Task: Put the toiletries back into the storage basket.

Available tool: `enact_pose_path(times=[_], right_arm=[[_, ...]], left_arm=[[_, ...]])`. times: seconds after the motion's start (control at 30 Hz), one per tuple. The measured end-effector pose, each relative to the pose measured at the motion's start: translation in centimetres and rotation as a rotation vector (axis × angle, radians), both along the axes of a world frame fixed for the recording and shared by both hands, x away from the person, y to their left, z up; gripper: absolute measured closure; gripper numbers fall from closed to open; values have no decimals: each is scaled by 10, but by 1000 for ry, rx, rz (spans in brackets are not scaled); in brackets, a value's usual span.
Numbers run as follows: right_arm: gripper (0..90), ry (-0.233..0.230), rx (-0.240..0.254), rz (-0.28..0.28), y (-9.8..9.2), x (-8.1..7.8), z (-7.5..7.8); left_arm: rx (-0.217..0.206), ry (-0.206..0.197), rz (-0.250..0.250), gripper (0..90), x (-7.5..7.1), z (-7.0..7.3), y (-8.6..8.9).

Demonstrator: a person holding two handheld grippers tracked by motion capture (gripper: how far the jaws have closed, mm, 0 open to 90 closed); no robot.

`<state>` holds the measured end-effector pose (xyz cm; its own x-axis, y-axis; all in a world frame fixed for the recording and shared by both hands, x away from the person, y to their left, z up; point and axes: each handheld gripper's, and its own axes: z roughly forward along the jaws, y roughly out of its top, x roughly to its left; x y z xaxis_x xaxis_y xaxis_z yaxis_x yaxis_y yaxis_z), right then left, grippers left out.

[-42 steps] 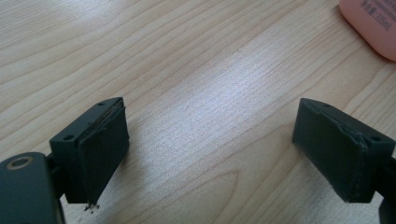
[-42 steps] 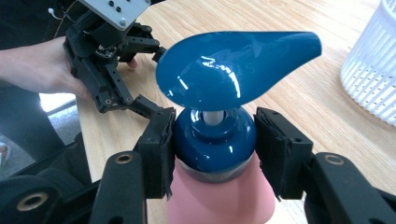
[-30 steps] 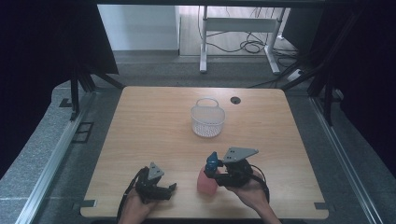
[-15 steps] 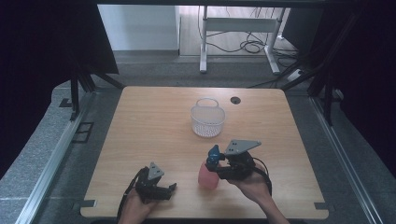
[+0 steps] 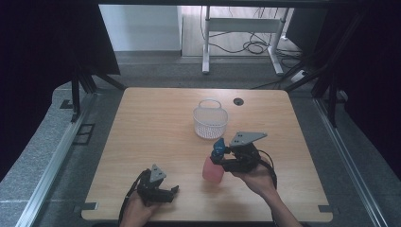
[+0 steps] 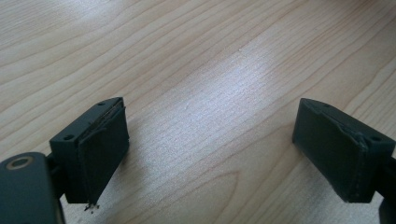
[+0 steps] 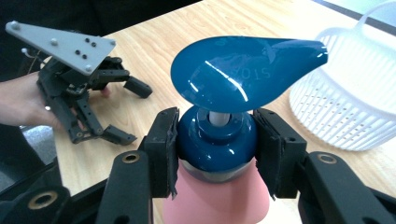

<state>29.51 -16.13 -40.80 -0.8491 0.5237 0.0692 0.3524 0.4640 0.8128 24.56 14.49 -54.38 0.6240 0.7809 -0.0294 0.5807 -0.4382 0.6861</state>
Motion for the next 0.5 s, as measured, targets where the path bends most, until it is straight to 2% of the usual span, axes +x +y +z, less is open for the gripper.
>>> enact_pose_path(times=[0.5], right_arm=[[526,-12,0,-30,-4,18,15]], left_arm=[[0,0,2,103,0,0,0]])
